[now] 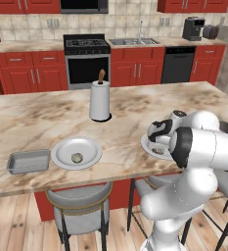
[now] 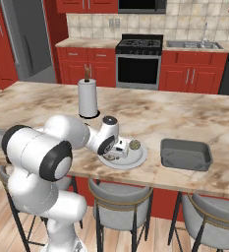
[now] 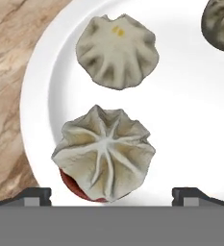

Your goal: Place two dumplings into each of the tupperware containers and then place the containers in the fridge.

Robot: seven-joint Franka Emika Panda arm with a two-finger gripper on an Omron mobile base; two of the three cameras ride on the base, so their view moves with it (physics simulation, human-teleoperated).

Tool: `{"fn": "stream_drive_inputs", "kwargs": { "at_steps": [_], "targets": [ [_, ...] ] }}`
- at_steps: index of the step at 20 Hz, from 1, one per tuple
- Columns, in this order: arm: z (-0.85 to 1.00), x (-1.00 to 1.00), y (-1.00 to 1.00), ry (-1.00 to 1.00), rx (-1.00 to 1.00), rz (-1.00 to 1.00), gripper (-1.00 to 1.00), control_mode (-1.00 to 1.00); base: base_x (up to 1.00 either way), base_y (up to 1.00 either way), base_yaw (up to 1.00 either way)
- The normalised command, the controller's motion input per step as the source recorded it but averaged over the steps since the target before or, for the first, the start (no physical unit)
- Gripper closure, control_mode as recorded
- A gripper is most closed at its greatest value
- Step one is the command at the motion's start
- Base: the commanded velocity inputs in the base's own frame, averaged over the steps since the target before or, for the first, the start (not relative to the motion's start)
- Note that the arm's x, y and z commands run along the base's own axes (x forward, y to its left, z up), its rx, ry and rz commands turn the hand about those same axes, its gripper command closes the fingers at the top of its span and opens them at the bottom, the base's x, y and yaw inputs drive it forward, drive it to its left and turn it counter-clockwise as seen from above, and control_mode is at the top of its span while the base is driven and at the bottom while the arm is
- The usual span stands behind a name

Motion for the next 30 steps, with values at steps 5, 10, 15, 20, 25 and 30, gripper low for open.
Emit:
{"fn": "stream_drive_inputs", "kwargs": {
  "at_steps": [5, 10, 15, 20, 25, 30],
  "targets": [
    [0.00, 0.38, 0.00, 0.00, 0.00, 0.02, -1.00, -1.00, 0.00, 0.00, 0.00],
    [0.00, 0.11, -0.02, 0.06, 0.01, 0.03, -1.00, -1.00, 0.00, 0.00, 0.00],
    [-0.11, 0.00, -0.06, 0.10, 0.01, 0.03, -1.00, -1.00, 0.00, 0.00, 0.00],
    [-0.27, 0.00, 0.00, 0.05, 0.00, 0.02, -1.00, -1.00, 0.00, 0.00, 0.00],
    [-0.28, 0.00, 0.00, 0.02, 0.00, 0.02, -1.00, -1.00, 0.00, 0.00, 0.00],
    [-0.03, 0.00, 0.00, 0.02, 0.00, 0.00, 1.00, -1.00, 0.00, 0.00, 0.00]
  ]
}}
